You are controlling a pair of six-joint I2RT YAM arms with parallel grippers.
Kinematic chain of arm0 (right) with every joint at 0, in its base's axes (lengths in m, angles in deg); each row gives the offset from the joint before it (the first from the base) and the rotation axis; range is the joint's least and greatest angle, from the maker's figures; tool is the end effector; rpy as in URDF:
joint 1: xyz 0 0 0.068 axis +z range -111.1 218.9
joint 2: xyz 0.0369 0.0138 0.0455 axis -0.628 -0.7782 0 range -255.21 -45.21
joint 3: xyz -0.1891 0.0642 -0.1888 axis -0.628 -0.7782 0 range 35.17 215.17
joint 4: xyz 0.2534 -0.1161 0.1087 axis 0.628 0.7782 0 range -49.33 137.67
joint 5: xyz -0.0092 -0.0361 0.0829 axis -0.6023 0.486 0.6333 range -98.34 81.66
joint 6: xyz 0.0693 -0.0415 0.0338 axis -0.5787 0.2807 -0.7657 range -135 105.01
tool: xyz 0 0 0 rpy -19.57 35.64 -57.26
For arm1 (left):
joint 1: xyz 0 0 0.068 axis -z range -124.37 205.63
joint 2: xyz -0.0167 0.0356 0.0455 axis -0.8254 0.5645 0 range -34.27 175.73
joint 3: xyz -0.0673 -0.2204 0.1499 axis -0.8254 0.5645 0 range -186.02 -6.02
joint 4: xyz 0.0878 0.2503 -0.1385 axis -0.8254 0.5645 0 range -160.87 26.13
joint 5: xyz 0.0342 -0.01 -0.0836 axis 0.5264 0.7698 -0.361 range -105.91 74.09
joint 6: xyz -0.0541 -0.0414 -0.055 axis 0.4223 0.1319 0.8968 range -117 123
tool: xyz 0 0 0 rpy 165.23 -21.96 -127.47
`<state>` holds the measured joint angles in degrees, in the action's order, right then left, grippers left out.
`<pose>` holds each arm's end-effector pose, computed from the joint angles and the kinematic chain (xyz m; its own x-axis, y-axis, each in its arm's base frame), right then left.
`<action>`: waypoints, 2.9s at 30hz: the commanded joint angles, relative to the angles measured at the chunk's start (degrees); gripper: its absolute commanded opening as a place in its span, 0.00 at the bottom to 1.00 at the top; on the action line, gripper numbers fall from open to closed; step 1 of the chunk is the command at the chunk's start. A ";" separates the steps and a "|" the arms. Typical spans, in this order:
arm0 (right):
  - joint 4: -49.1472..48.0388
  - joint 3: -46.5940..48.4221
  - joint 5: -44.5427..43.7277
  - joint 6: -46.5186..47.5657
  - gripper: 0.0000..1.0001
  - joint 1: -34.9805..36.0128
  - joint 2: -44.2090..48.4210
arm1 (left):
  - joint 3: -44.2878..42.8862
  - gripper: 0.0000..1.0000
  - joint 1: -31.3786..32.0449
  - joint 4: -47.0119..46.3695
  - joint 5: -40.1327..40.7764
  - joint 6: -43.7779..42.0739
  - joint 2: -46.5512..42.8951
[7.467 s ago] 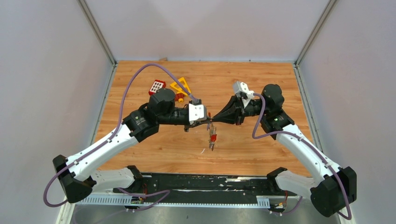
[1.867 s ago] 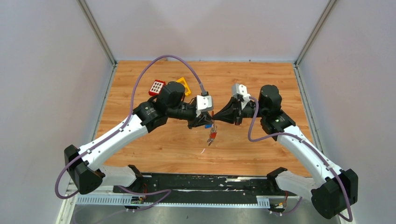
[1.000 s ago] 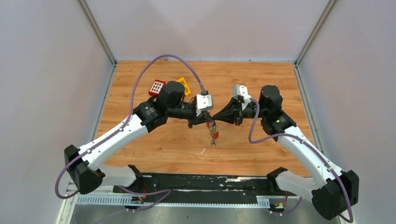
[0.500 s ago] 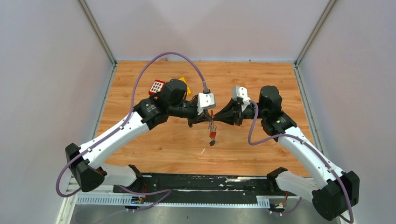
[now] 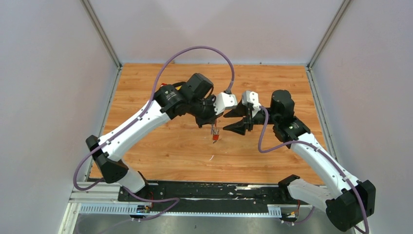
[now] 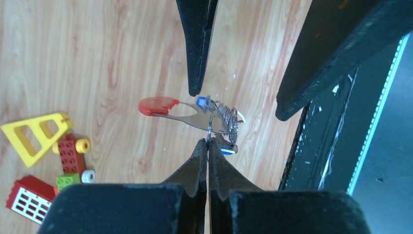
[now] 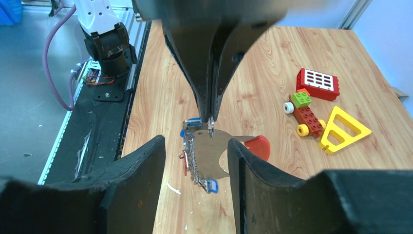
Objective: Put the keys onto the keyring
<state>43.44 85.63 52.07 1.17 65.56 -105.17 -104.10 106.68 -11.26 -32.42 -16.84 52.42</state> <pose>0.2267 0.1894 0.3321 0.0906 -0.1083 -0.9900 -0.9950 0.0312 -0.0945 0.2161 -0.3024 0.3836 -0.1477 0.7001 -0.6986 0.9724 0.2317 0.0267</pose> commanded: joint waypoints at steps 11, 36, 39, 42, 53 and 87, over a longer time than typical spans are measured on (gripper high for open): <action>-5.65 -0.92 3.12 -2.87 0.50 0.49 -1.73 | -8.25 0.00 1.77 9.65 -1.86 2.53 4.69; -9.27 -0.89 6.14 -7.20 0.22 2.52 -5.85 | -2.12 0.00 1.77 2.30 -5.37 3.44 0.01; -9.14 -1.00 6.22 -6.96 0.22 2.51 -6.01 | -2.20 0.00 1.77 2.17 -5.46 3.49 -0.13; -8.92 -0.97 6.51 -6.76 0.22 2.53 -6.23 | -1.91 0.00 1.78 1.87 -5.55 3.34 -0.51; -8.12 -0.83 7.82 -5.74 0.21 2.47 -6.25 | 0.29 0.00 1.78 0.33 -5.16 2.69 -2.76; -12.42 -0.88 8.85 -11.11 0.00 2.51 -5.62 | 1.80 0.00 1.76 -1.19 -6.07 2.60 -2.69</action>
<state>34.85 84.53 59.45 -8.38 67.74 -111.51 -102.68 108.14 -9.55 -37.23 -14.19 51.44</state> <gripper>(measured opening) 0.013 0.007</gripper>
